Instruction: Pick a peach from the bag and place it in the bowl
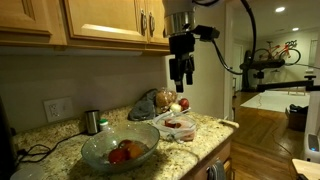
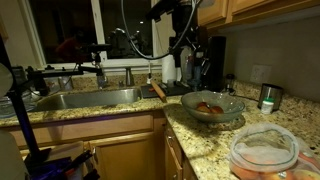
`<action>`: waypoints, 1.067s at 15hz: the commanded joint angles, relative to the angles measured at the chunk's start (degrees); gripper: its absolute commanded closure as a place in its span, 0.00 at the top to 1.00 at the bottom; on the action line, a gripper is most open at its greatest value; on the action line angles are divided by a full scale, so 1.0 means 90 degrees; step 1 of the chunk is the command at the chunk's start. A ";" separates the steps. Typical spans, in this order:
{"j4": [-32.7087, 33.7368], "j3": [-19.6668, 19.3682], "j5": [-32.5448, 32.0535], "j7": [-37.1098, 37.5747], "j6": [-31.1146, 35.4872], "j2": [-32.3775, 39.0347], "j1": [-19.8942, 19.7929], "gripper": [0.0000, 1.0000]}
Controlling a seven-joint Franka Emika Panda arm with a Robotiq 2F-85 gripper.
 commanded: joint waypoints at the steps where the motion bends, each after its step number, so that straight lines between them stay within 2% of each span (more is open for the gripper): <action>1: -0.0117 -0.0106 -0.0471 0.0591 0.0484 0.0155 -0.0185 1.00; 8: -0.0239 -0.0287 -0.1546 0.2045 0.1861 0.0648 -0.0546 1.00; 9: -0.0076 -0.0290 -0.1291 0.1583 0.1535 0.0694 -0.0439 1.00; 16: -0.0051 -0.0301 -0.1305 0.1617 0.1568 0.0769 -0.0410 1.00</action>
